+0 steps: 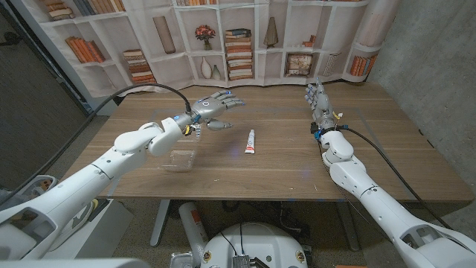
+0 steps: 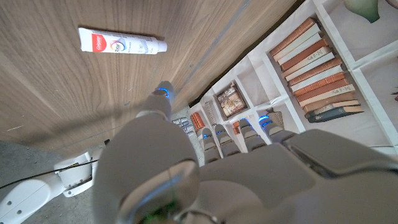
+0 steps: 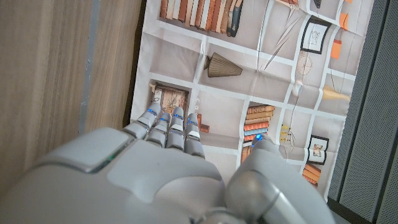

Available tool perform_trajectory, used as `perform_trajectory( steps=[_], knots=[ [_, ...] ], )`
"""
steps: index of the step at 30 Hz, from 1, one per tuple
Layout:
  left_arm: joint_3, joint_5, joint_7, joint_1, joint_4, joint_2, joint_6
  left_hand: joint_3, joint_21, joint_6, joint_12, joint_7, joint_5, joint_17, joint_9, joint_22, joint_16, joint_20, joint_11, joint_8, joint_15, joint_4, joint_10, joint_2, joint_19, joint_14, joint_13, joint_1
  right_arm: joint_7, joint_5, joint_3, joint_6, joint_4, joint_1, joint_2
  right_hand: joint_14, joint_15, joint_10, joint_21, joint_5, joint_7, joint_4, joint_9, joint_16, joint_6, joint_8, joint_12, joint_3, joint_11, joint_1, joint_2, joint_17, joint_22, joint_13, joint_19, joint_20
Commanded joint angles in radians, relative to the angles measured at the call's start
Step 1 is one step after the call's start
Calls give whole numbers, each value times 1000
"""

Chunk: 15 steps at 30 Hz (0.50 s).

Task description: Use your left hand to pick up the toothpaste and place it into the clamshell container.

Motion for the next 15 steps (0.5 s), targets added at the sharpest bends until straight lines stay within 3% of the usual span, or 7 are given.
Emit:
perform_trajectory(
  steps=[1, 15],
  knots=[
    [17, 44, -23, -19, -12, 2, 15, 8, -3, -9, -4, -2, -2, 2, 4, 1, -1, 5, -4, -1, -98, -5, -12, 0, 2, -2, 5, 29, 1, 7, 5, 7, 8, 0, 5, 7, -2, 7, -4, 0, 1, -4, 2, -3, 9, -3, -4, -3, 1, 0, 4, 2, 4, 2, 9, -15],
    [58, 108, -155, -60, -53, 3, 33, 8, -19, -34, -7, -4, -12, 1, 5, 2, -4, 9, -3, -5, -94, -3, -29, -17, 2, -12, 5, 91, 19, 15, 5, 28, 42, 19, 21, 11, -3, 9, -8, -1, 0, -5, 2, -2, 10, -3, -4, -5, 2, 1, 4, 2, 4, 2, 11, -14]
  ],
)
